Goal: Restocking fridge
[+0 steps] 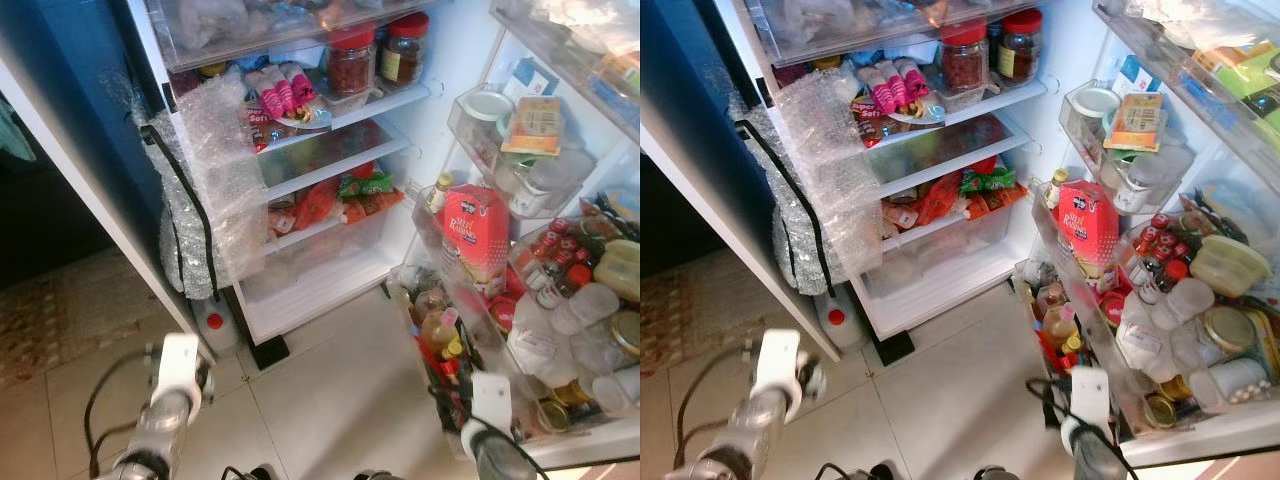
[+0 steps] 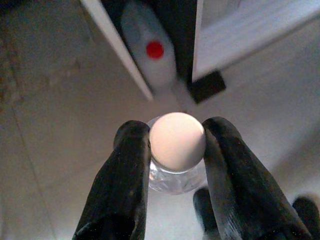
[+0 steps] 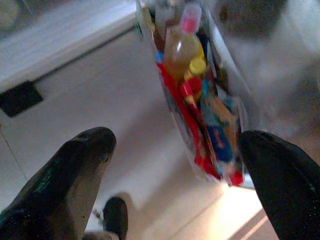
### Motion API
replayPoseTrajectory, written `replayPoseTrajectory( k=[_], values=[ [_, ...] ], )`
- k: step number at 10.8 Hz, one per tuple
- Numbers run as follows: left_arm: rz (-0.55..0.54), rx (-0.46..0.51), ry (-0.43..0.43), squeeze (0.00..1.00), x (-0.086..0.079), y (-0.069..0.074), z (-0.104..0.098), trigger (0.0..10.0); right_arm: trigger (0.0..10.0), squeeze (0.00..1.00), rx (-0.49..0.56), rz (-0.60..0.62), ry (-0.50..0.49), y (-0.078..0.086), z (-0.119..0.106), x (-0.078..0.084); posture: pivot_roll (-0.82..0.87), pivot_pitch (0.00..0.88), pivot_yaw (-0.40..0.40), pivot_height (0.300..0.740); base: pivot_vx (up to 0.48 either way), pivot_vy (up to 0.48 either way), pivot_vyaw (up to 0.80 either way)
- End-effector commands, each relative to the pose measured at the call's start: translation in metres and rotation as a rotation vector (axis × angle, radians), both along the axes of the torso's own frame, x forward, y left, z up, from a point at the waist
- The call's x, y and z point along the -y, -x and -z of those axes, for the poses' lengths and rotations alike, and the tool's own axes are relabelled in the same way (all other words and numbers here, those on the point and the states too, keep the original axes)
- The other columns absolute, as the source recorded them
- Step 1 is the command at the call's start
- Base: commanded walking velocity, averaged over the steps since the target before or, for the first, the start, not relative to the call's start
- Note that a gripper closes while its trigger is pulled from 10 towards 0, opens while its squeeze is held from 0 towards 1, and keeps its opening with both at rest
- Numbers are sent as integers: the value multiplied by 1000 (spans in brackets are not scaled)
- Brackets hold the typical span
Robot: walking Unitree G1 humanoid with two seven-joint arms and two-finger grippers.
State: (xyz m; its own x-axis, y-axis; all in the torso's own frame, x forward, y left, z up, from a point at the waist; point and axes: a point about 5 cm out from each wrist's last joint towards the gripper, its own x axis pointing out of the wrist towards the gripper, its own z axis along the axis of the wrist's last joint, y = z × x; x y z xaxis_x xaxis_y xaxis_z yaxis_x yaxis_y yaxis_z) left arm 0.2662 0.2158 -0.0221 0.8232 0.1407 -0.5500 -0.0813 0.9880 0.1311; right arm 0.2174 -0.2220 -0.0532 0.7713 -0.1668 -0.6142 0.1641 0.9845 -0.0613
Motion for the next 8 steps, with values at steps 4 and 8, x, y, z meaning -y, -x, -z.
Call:
replayPoseTrajectory(
  k=[4,8],
  values=[
    [5,-149,30,0,-4,27,22,10000,10000,0,-34,15,-4,9,5,2,-185,137,-6,740,0,0,0],
    [21,-206,31,0,-4,35,28,10000,10000,0,-38,82,-38,10,6,8,-192,122,-5,740,0,0,0]
  ],
)
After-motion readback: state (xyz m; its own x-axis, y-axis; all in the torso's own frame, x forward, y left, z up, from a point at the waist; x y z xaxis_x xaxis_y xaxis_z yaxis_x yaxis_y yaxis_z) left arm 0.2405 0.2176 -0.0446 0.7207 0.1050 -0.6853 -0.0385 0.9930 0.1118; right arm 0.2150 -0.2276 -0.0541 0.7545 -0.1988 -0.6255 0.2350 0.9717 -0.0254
